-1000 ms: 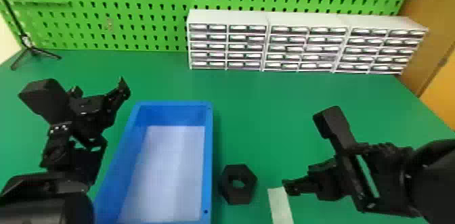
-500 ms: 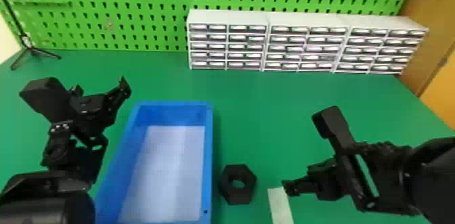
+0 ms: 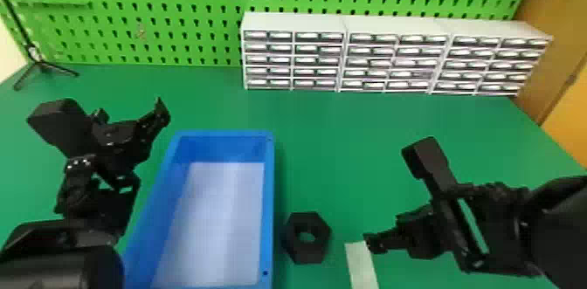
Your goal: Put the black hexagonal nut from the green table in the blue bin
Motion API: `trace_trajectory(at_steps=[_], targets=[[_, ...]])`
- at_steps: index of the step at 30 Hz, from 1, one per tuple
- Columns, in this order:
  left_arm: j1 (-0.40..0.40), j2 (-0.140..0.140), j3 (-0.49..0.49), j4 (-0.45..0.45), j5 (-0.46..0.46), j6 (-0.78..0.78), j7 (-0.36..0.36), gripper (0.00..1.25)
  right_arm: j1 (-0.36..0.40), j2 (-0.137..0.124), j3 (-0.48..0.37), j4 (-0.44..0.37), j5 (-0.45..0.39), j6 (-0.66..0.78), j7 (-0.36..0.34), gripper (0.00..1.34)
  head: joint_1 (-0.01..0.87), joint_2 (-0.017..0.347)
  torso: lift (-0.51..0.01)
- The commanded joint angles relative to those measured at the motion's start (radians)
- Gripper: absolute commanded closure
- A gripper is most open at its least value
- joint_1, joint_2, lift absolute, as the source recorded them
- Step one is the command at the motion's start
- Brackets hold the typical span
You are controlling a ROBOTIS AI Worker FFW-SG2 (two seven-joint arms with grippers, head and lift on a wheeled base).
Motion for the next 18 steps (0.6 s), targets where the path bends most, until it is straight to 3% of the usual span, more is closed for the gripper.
trace_trajectory(at_steps=[1, 18], targets=[[0.0, 0.0, -0.002, 0.0, 0.0, 0.002, 0.0, 0.13, -0.003, -0.001, 0.002, 0.002, -0.002, 0.0, -0.001, 0.38, 0.692, 0.008, -0.097], [0.0, 0.0, -0.002, 0.0, 0.0, 0.002, 0.0, 0.13, -0.006, -0.001, 0.004, 0.01, -0.012, 0.0, 0.001, 0.38, 0.692, 0.008, -0.097]])
